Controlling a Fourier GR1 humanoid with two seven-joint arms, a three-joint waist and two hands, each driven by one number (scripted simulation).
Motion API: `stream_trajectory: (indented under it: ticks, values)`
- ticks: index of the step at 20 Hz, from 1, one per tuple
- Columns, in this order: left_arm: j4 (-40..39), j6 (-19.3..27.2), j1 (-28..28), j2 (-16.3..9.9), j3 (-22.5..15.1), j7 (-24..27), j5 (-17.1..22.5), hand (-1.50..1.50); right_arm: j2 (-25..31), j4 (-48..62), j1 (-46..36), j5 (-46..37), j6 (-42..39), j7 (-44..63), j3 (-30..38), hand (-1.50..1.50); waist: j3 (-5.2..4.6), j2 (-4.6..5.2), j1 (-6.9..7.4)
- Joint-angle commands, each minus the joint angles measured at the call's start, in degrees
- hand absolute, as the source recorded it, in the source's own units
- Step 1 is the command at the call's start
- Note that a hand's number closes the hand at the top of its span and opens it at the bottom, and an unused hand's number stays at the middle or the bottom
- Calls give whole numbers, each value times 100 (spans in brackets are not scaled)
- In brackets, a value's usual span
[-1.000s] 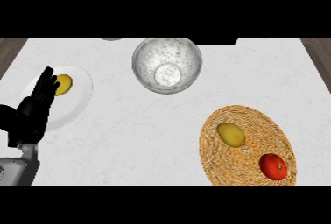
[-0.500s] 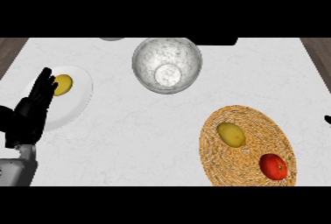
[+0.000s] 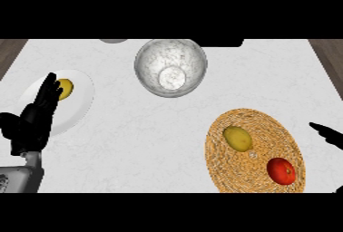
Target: Pick the tomato from the placemat and place it in the bowl
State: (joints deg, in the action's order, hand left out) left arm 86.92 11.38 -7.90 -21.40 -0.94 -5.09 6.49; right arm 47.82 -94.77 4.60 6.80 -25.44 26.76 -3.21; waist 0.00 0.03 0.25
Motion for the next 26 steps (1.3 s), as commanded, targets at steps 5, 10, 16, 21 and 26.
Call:
stream_trajectory:
  ticks: [5, 10, 16, 21, 26]
  values:
    - [113, -137, -140, 48, 209, -250, -104, 0, -686, -337, -36, -1288, 576, -44, -82, -150, -1, -10, -47]
    - [280, -169, -18, 301, 225, -195, -367, 0, -1102, 169, -111, -1470, 58, -191, 17, -150, 0, -6, -32]
    - [392, -430, 31, 260, 429, -455, -428, 0, -1755, -5, 36, -2062, 106, 35, -245, -150, 1, -6, -29]
    - [-45, -622, -198, 318, 702, -111, -480, 0, -2037, 225, 117, -2429, 136, -302, -37, -150, 0, -4, -37]
    - [541, -635, 267, 531, 664, -359, -646, 0, -2279, 556, -76, -2702, 59, -437, 194, -150, 1, -6, -21]
